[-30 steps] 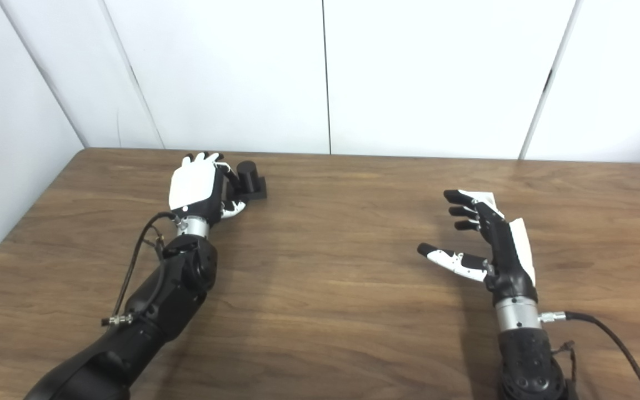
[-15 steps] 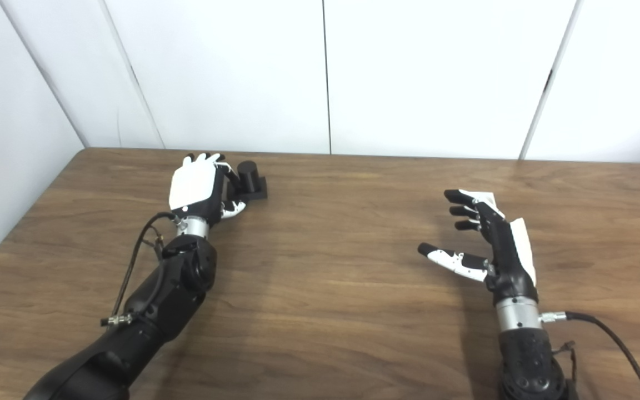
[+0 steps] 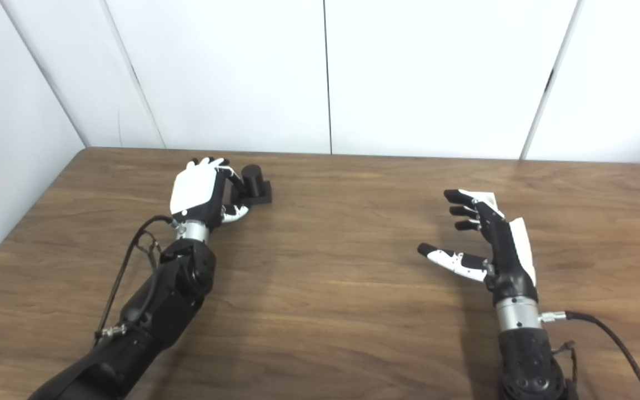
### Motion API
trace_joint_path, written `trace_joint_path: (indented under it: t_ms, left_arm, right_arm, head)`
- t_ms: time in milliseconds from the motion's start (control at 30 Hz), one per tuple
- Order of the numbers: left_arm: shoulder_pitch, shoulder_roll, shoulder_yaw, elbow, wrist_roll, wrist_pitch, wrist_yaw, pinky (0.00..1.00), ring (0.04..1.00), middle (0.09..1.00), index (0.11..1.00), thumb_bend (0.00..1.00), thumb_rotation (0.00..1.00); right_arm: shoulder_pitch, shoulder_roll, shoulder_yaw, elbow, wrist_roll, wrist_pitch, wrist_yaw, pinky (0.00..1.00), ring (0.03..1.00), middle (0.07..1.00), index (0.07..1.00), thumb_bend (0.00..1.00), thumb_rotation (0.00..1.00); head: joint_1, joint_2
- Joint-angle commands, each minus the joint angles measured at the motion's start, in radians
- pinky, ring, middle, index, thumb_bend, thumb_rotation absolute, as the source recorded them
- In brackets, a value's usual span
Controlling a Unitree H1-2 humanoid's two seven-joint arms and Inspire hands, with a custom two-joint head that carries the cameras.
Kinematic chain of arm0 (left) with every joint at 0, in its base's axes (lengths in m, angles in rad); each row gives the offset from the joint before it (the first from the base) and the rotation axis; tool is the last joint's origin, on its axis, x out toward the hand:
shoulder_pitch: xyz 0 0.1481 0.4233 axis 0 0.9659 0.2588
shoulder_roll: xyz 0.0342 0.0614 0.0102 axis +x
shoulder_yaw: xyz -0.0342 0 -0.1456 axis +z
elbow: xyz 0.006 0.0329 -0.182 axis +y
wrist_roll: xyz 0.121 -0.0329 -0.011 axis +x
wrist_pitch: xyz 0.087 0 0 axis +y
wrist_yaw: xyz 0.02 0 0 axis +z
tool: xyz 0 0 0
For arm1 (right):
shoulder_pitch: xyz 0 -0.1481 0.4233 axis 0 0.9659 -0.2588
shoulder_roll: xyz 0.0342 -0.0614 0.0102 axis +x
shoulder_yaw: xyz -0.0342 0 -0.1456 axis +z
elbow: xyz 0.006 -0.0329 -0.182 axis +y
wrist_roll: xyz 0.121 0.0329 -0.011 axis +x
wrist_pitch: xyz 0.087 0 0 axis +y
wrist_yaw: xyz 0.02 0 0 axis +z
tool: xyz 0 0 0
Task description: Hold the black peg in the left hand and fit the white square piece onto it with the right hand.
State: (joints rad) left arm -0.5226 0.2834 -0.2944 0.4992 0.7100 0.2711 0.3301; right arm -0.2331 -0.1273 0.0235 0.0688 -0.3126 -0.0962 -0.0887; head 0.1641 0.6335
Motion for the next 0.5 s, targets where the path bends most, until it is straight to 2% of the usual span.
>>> trace_joint_path:
  t_ms: [0,467]
  left_arm:
    - [-0.018,0.012,0.004,-0.057,0.008,0.000,-0.014,1.00,0.944,0.873,0.486,0.52,0.07]
    - [0.063,0.008,0.013,-0.290,0.003,0.022,-0.158,0.99,0.938,0.884,0.486,0.52,0.08]
  right_arm:
    - [-0.042,-0.001,-0.002,-0.032,-0.008,-0.024,-0.019,0.65,0.741,0.779,0.743,0.68,0.11]
    - [-0.050,0.004,0.001,-0.028,-0.020,-0.030,-0.028,0.63,0.730,0.771,0.738,0.69,0.10]
  head:
    - [0.003,0.000]
    - [-0.010,0.002]
